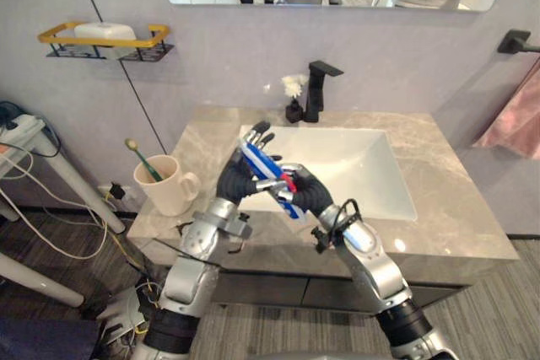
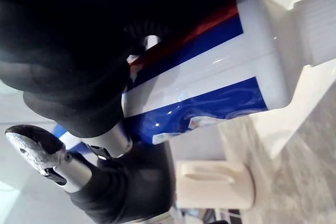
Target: Organize washtable
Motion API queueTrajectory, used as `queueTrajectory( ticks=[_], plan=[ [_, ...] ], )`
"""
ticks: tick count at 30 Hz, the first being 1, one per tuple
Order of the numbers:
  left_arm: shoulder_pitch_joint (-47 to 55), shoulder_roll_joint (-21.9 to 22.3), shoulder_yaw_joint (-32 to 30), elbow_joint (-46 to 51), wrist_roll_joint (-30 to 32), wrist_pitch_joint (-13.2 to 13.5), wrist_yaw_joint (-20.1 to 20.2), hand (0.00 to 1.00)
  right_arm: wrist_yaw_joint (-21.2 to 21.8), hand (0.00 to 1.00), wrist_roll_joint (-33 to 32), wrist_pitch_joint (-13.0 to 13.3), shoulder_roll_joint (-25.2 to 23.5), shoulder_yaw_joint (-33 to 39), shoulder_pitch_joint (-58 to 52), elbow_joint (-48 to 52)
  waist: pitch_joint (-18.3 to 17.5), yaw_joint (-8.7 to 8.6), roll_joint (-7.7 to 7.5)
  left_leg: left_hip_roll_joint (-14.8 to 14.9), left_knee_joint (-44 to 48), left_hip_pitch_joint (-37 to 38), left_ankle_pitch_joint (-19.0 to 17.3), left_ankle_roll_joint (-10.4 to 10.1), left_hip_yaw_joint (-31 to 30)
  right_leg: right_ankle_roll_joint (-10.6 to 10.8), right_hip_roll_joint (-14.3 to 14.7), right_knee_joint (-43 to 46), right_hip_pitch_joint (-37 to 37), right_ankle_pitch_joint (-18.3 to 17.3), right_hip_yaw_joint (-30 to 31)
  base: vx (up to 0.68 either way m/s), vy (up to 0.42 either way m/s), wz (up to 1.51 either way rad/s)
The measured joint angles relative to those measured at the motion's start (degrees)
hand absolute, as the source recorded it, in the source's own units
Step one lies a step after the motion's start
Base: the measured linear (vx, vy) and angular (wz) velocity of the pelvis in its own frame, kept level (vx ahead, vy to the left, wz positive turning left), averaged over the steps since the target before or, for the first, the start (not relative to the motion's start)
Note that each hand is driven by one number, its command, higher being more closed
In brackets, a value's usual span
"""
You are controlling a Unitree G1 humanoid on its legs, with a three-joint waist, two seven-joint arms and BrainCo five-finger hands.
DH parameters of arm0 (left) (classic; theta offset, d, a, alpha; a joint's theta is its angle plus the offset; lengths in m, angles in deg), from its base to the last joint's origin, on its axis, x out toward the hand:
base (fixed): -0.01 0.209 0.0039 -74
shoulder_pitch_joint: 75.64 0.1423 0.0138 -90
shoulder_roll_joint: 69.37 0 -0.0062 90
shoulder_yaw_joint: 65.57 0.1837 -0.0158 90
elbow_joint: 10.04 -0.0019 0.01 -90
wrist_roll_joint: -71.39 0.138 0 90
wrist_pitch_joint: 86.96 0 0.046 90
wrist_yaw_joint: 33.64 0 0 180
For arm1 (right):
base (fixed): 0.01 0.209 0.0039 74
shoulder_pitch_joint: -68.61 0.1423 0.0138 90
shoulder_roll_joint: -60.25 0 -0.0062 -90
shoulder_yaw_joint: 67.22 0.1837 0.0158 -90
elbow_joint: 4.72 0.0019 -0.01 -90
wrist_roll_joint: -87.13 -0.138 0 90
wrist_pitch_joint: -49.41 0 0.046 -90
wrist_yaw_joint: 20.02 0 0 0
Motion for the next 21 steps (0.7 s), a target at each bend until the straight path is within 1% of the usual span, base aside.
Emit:
queueTrajectory(
  ticks=[4,16,21],
  plan=[
    [0.0,-0.6,-0.1,0.0,0.0,-0.1,0.0,1.0,0.3,1.0,0.0,0.0,0.0,0.0,0.0,-0.6,0.0,0.02,-0.01,0.0,0.0,0.0,0.0,0.0,0.0,0.0,0.0,0.0,0.0,0.0,0.0,0.0,0.0,0.0],
    [-0.1,-0.4,-0.4,0.2,0.3,-0.1,-0.4,1.0,0.5,1.0,0.1,0.0,-0.1,-1.1,-0.1,-0.6,0.0,0.02,-0.03,0.0,0.0,0.0,0.0,0.0,0.0,0.0,0.0,0.0,0.0,0.0,0.0,0.0,0.0,0.0],
    [-0.1,-0.2,-0.5,0.2,0.5,-0.1,-0.5,1.0,1.4,1.0,0.5,0.0,-0.4,-1.3,-0.4,-0.6,0.0,0.05,-0.07,0.0,0.0,0.0,0.0,0.0,0.0,0.0,0.0,0.0,0.0,0.0,0.0,0.0,0.0,0.0]
  ],
)
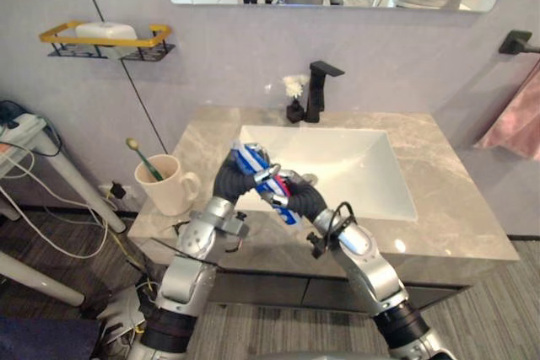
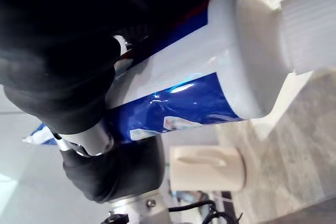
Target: Organize washtable
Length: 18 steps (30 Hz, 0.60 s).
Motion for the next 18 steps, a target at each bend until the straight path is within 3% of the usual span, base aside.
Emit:
queueTrajectory(
  ticks=[2,3,18],
  plan=[
    [0.0,0.1,-0.1,0.0,0.0,0.0,0.0,1.0,0.1,1.0,0.0,0.0,-0.2,0.0,-0.1,0.0,0.0,-0.01,-0.02,0.0,0.0,0.0,0.0,0.0,0.0,0.0,0.0,0.0,0.0,0.0,0.0,0.0,0.0,0.0],
    [0.0,0.4,-0.1,0.0,0.1,0.0,-0.1,1.0,0.0,0.0,0.0,0.0,-0.2,0.0,-0.1,0.0,0.0,-0.01,-0.03,0.0,0.0,0.0,0.0,0.0,0.0,0.0,0.0,0.0,0.0,0.0,0.0,0.0,0.0,0.0],
    [-0.2,2.3,-1.8,0.0,0.3,0.2,-3.0,1.0,-0.9,0.0,1.3,0.5,-1.3,0.1,-0.1,-0.4,-0.1,-0.01,-0.19,0.0,-0.2,0.5,0.0,0.0,0.5,0.0,0.0,0.0,0.1,0.0,0.1,0.0,0.0,-0.01]
  ],
)
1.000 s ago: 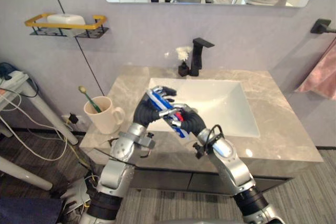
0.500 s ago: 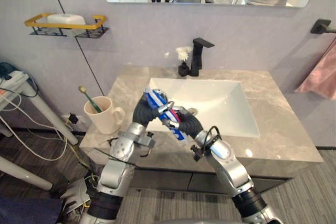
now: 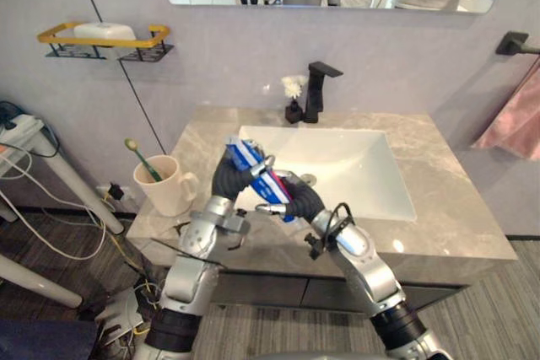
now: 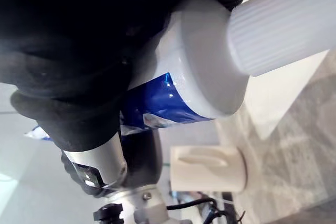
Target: Organize washtable
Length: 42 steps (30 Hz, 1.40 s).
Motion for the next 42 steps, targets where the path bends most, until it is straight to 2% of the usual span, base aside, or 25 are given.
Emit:
queueTrajectory(
  ticks=[4,11,21,24,29,33,38,42],
  plan=[
    [0.0,-0.1,-2.9,0.0,-0.2,0.1,-1.8,1.0,-2.5,0.0,0.8,0.6,-0.5,4.1,0.0,0.0,0.0,0.02,-0.21,0.0,-0.1,0.2,0.0,0.0,0.3,0.0,0.0,0.0,0.0,0.0,0.2,0.0,0.0,-0.03],
    [0.0,-0.1,-5.0,2.9,-0.6,0.6,-1.8,1.0,-4.2,0.0,0.9,1.6,-0.4,9.1,0.0,0.7,0.0,0.0,-0.43,0.0,-0.3,0.4,0.0,0.0,0.4,0.0,0.0,0.0,0.0,0.0,0.2,0.0,0.0,0.0],
    [0.1,0.9,-10.5,8.4,-1.2,2.3,-3.6,1.0,-6.7,0.0,0.6,3.0,-0.5,18.0,-1.5,8.0,0.1,0.0,-0.54,0.0,-0.7,1.2,0.0,0.0,0.9,0.0,0.1,0.0,0.4,0.0,0.7,-0.02,-0.004,-0.02],
    [0.4,1.0,-12.8,12.6,-1.6,2.8,-4.2,1.0,-6.5,0.0,0.6,3.1,-0.4,21.6,-4.4,11.1,0.1,0.01,-0.51,0.0,-0.8,1.2,0.0,0.0,1.0,0.0,0.2,-0.3,0.4,0.0,0.8,0.0,0.0,0.0],
    [2.3,1.1,-20.4,19.2,-1.1,4.3,-4.3,1.0,-6.6,0.0,0.9,3.4,-0.4,34.1,-9.8,16.7,0.2,-0.16,-0.34,0.0,-1.0,1.4,-0.1,-0.1,1.4,0.0,0.3,-0.6,0.4,0.0,1.4,0.0,-0.003,-0.02],
    [5.6,1.1,-27.1,22.1,1.3,5.0,-4.6,1.0,-7.7,0.0,2.3,3.4,-0.3,43.9,-15.6,17.5,0.5,-0.18,0.25,0.2,-0.9,2.2,-0.7,-0.2,2.6,0.0,0.5,-0.6,0.4,0.0,2.3,-0.02,-0.006,-0.13],
    [7.4,1.1,-31.3,25.2,1.8,5.0,-5.5,1.0,-8.3,0.0,5.0,3.0,-0.9,49.0,-22.7,17.3,0.8,-0.52,0.71,0.2,-0.9,2.4,-0.9,-0.2,3.6,0.1,0.6,-0.5,-0.2,0.1,3.3,-0.02,-0.007,-0.12],
    [9.3,1.1,-33.4,26.9,2.6,5.1,-5.8,1.0,-8.8,0.0,7.4,1.5,-4.4,48.9,-28.7,14.7,0.8,-1.72,0.84,0.4,-1.0,2.5,-1.1,-0.3,4.4,0.1,0.8,-0.5,-0.3,0.1,3.5,-0.01,-0.013,-0.04]
  ],
)
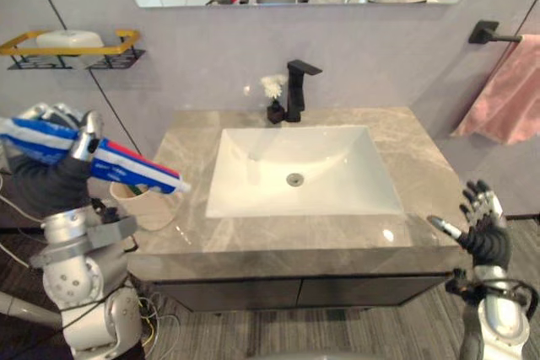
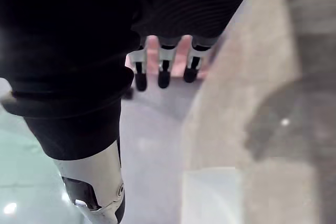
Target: Organize washtable
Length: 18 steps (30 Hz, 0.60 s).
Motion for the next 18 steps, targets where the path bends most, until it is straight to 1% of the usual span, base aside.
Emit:
queueTrajectory(
  ticks=[2,7,11,13,14,15,18],
  plan=[
    [0.0,0.0,-0.7,0.0,0.8,0.0,-0.3,1.0,0.2,0.0,0.9,-1.1,-1.1,-0.1,-2.4,-0.8,0.0,-0.05,0.09,0.1,0.0,0.2,-0.1,0.0,0.2,0.0,0.1,0.0,0.0,0.0,0.2,-0.01,-0.014,-0.07],
    [0.1,0.0,-0.9,0.1,1.4,0.0,-1.4,1.0,1.2,0.0,2.9,-1.3,-1.6,-0.1,-4.0,-1.1,0.0,-0.07,0.08,0.9,0.1,0.7,-0.4,-0.3,1.3,-0.1,0.9,0.0,0.0,-0.1,1.0,-0.02,-0.025,-0.1],
    [0.5,0.7,-0.9,0.9,1.5,0.0,-2.2,1.0,1.4,0.0,3.0,-0.3,-1.8,-1.3,-5.0,-1.9,-0.1,-0.17,0.22,1.0,0.1,0.7,-0.4,-0.4,1.4,-0.1,0.9,0.1,0.0,-0.1,1.0,0.0,-0.008,-0.01],
    [0.6,0.8,-0.8,1.0,1.6,0.0,-2.2,1.0,2.0,0.0,3.1,-0.5,-1.6,-1.9,-5.5,-4.4,-0.2,-0.17,0.16,1.0,0.1,0.7,-0.4,-0.4,1.4,-0.1,1.0,0.1,0.0,-0.1,1.0,0.0,0.0,0.0],
    [1.2,0.8,-0.8,1.0,1.6,0.0,-2.3,1.0,2.4,0.0,3.1,0.3,-1.8,-2.1,-5.5,-5.1,-0.4,-0.3,0.31,1.0,0.1,0.7,-0.4,-0.4,1.4,-0.1,1.0,0.1,-0.1,-0.1,1.0,0.0,0.0,0.0],
    [1.3,0.8,-0.8,1.0,1.6,0.0,-2.3,1.0,2.5,0.0,3.4,0.3,-1.7,-2.2,-5.5,-5.3,-0.5,-0.33,0.29,1.0,0.1,0.7,-0.4,-0.4,1.4,-0.1,1.0,0.1,0.0,-0.1,1.0,0.0,0.0,0.0],
    [1.3,0.8,-0.8,1.0,1.6,0.0,-2.5,1.0,2.4,0.0,5.3,0.5,-1.5,-2.2,-5.5,-6.4,-0.9,-0.28,-0.2,1.1,0.2,0.8,-0.4,-0.4,1.4,-0.1,1.0,0.2,0.0,-0.1,1.0,-0.01,-0.007,0.0]
  ],
)
